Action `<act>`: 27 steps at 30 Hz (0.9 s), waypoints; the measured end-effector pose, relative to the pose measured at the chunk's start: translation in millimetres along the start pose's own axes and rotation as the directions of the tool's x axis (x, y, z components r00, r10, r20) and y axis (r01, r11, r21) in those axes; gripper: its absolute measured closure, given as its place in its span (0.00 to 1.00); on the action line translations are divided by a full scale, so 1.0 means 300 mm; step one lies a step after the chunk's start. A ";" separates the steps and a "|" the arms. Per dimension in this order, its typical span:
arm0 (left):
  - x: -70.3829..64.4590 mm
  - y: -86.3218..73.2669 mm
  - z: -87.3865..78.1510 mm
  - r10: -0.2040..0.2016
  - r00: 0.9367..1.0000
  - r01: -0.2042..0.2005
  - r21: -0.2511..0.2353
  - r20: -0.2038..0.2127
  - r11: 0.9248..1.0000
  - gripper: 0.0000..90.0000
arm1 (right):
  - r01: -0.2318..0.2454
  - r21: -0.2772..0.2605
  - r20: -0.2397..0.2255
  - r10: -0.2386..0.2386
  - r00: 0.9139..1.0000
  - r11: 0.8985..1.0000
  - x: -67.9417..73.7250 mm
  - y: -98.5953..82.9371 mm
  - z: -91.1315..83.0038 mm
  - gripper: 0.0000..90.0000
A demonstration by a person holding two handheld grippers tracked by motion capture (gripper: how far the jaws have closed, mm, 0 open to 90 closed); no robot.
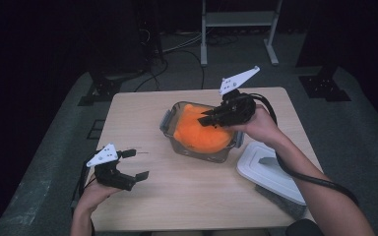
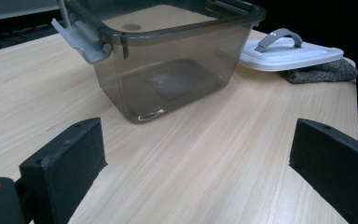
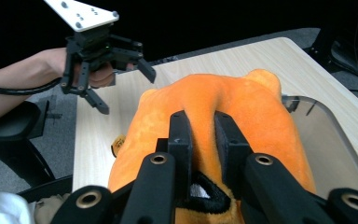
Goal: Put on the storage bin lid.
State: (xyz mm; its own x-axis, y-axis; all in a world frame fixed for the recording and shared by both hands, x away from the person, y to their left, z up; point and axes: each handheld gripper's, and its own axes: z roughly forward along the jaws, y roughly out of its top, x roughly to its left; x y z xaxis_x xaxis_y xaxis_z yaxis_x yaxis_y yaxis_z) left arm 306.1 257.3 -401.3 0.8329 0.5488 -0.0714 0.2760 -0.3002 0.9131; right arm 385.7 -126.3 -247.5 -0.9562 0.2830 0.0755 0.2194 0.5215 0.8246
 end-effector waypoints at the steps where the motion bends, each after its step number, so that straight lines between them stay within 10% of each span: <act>1: -0.001 -0.001 0.002 -0.002 1.000 0.002 -0.002 0.001 1.000 0.03 | 0.000 0.002 0.003 0.000 1.000 1.000 -0.007 0.003 0.003 0.87; 27: -0.004 0.002 0.002 0.004 1.000 -0.004 0.000 0.009 1.000 0.03 | -0.088 0.023 0.066 0.087 0.994 0.996 -0.173 -0.008 0.068 0.87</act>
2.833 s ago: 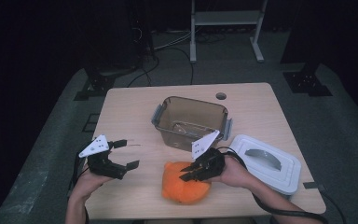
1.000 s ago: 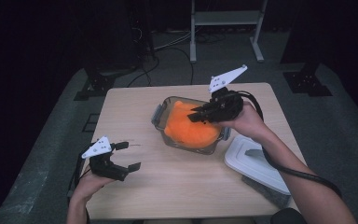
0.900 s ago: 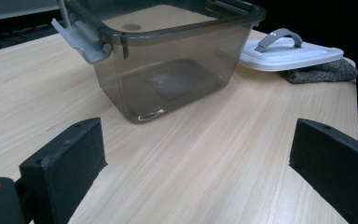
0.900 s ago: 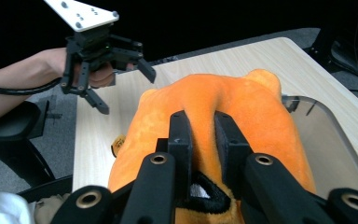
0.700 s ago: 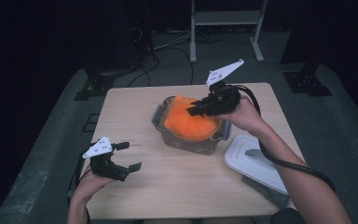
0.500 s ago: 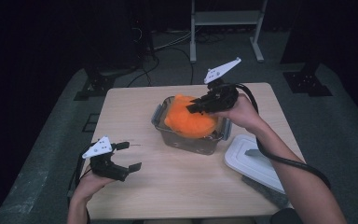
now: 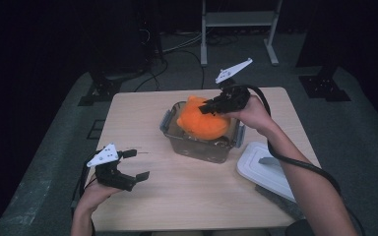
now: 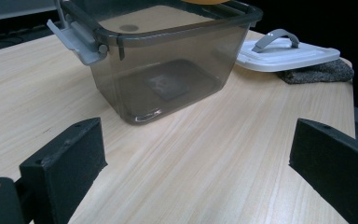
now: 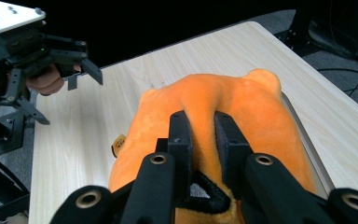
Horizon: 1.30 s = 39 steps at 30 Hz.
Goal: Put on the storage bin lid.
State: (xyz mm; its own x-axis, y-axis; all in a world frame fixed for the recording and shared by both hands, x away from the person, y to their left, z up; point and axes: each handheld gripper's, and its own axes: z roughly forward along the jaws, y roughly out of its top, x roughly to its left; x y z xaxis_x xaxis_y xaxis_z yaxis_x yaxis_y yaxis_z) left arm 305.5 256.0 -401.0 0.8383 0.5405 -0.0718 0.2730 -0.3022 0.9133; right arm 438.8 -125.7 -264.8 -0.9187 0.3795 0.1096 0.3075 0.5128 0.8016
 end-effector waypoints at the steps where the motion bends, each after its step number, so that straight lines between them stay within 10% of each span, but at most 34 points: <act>1: -0.001 0.000 0.000 -0.002 1.000 0.002 -0.001 0.001 1.000 0.03 | -0.005 0.002 0.002 0.005 1.000 1.000 -0.005 0.000 0.003 0.87; 39: 0.002 0.003 -0.013 -0.004 1.000 0.004 -0.021 0.001 1.000 0.03 | -0.080 0.064 0.025 0.079 0.997 0.995 -0.131 -0.065 0.162 0.86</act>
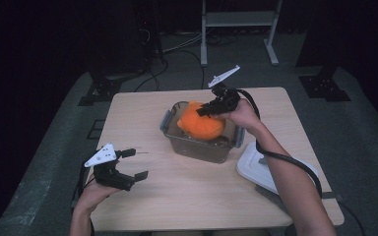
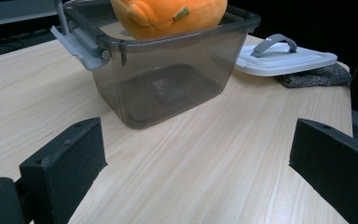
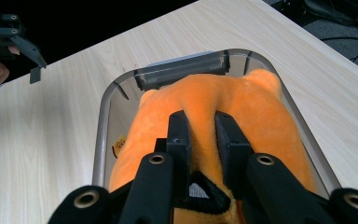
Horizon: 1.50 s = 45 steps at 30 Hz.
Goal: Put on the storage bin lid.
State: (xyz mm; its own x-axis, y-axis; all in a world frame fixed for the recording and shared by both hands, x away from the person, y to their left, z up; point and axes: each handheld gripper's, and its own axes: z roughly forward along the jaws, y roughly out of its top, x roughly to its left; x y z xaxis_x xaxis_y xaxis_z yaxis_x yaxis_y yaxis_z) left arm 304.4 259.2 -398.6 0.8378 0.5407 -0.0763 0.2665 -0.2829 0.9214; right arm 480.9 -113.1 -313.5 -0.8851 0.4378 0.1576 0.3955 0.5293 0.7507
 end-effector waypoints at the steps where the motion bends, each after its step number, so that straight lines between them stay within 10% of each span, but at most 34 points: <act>1: 0.000 0.000 -0.001 0.002 1.000 -0.002 -0.001 0.001 1.000 0.03 | -0.002 0.002 0.001 0.002 1.000 1.000 -0.001 0.000 0.003 0.85; 45: 0.005 0.000 -0.014 -0.002 1.000 0.002 -0.010 -0.004 1.000 0.03 | -0.050 0.099 -0.045 0.054 0.998 0.994 -0.018 -0.055 0.148 0.81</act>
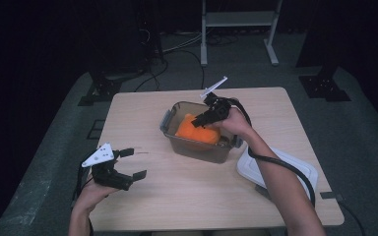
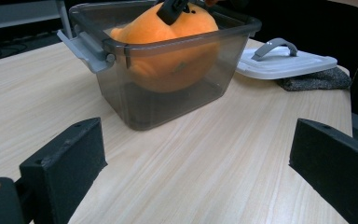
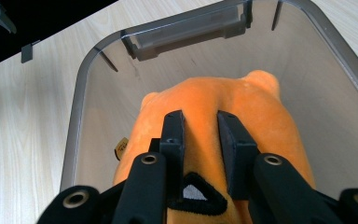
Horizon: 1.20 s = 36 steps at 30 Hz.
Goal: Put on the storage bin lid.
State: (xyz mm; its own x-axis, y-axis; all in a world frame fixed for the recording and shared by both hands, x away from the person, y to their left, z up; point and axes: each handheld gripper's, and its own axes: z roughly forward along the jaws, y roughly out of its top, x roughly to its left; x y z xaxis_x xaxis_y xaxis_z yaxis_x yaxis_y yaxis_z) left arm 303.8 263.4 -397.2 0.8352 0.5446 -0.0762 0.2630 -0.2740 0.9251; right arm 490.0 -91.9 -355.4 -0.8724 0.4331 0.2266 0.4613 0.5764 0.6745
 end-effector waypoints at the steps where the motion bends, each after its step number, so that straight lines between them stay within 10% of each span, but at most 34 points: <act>1: 0.000 0.000 0.000 0.000 1.000 0.000 0.000 0.000 1.000 0.03 | 0.000 0.000 -0.001 0.000 1.000 1.000 -0.001 -0.001 0.002 0.80; 36: 0.000 0.002 -0.003 0.002 1.000 -0.002 -0.003 -0.001 1.000 0.03 | 0.011 0.058 0.011 -0.012 1.000 0.998 0.011 -0.012 0.003 0.76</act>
State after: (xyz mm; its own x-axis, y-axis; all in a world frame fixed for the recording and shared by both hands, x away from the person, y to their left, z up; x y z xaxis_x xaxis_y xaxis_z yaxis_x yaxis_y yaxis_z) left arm 303.6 264.1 -396.3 0.8351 0.5451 -0.0741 0.2602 -0.2727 0.9262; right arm 485.7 -91.9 -357.7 -0.8759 0.4339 0.2109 0.4602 0.6203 0.6351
